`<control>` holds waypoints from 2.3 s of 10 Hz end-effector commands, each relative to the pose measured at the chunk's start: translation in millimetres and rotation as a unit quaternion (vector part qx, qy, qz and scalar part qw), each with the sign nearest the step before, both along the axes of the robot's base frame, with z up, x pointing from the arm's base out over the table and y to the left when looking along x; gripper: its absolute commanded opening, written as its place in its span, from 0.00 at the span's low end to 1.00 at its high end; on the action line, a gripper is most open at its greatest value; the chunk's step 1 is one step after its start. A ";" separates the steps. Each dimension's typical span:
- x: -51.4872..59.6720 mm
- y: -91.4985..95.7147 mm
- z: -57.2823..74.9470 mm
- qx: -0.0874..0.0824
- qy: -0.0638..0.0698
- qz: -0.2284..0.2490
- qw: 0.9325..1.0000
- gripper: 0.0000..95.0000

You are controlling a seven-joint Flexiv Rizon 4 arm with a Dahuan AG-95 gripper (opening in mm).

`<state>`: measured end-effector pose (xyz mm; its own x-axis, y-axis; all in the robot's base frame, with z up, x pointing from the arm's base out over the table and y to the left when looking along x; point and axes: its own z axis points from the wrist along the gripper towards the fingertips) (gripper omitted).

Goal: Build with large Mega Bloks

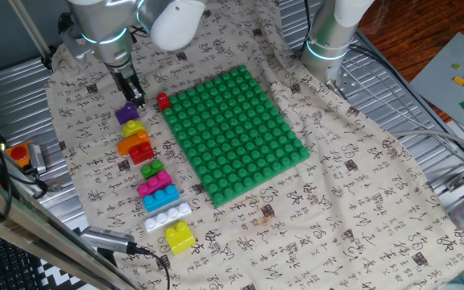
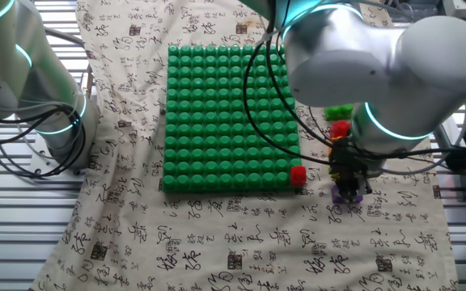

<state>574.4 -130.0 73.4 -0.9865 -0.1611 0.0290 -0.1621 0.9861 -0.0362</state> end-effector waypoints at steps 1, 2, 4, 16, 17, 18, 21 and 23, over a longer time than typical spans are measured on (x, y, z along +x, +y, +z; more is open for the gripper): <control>1.3 0.3 -0.7 0.001 0.014 -0.002 1.000 0.40; 1.3 0.3 -0.7 0.000 0.015 -0.010 1.000 0.40; 1.3 0.3 -0.7 0.000 0.015 -0.028 1.000 0.40; 16.9 -12.0 -26.8 0.002 -0.008 -0.030 1.000 0.40; 18.1 -9.5 -28.7 0.001 -0.008 -0.032 0.999 0.40; 18.5 -9.4 -29.3 0.001 -0.008 -0.031 0.999 0.40; 21.1 -12.1 -35.8 0.000 -0.012 -0.028 1.000 0.40; 22.2 -13.1 -38.6 -0.001 -0.012 -0.033 0.999 0.40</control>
<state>596.9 -142.9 34.2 -0.9954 -0.0953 0.0060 -0.0954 0.9945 -0.0422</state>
